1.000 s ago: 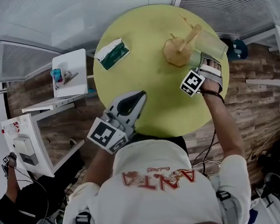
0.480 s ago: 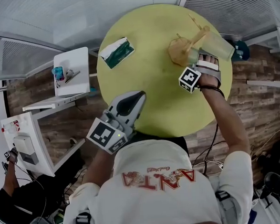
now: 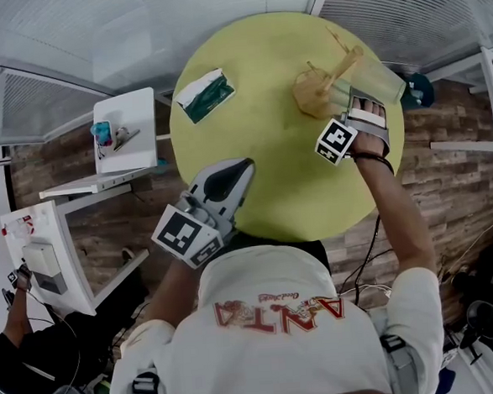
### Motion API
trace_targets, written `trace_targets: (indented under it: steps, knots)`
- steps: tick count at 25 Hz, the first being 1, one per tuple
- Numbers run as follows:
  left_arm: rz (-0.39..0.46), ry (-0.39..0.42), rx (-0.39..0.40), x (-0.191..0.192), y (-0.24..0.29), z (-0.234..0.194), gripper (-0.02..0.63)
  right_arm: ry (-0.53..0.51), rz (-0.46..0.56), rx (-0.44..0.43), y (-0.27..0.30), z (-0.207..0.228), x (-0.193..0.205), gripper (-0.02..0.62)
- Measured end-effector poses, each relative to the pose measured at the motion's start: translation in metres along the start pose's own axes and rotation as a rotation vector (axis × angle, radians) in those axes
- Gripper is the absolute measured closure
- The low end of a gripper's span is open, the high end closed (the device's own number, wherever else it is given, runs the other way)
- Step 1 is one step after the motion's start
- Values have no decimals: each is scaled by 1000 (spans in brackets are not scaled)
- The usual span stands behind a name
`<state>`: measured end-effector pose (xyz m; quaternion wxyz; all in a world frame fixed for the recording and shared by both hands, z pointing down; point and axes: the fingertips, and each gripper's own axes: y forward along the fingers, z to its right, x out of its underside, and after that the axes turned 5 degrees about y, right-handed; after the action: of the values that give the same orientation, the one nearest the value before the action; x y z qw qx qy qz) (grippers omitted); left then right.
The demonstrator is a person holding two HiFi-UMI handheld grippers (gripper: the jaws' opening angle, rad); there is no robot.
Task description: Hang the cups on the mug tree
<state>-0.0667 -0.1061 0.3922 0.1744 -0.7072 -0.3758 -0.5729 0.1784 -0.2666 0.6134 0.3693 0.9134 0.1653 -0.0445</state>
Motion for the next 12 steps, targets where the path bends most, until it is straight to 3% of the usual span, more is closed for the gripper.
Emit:
trace_targets:
  steps: [4, 8, 12]
  knots:
    - [12, 11, 24, -4, 4, 10, 597, 138, 82, -46, -28, -4, 8, 238]
    - [24, 24, 48, -8, 9, 25, 597, 388, 230, -101, -71, -21, 13, 256]
    - [38, 39, 68, -14, 16, 38, 598, 690, 414, -156, -123, -25, 12, 412]
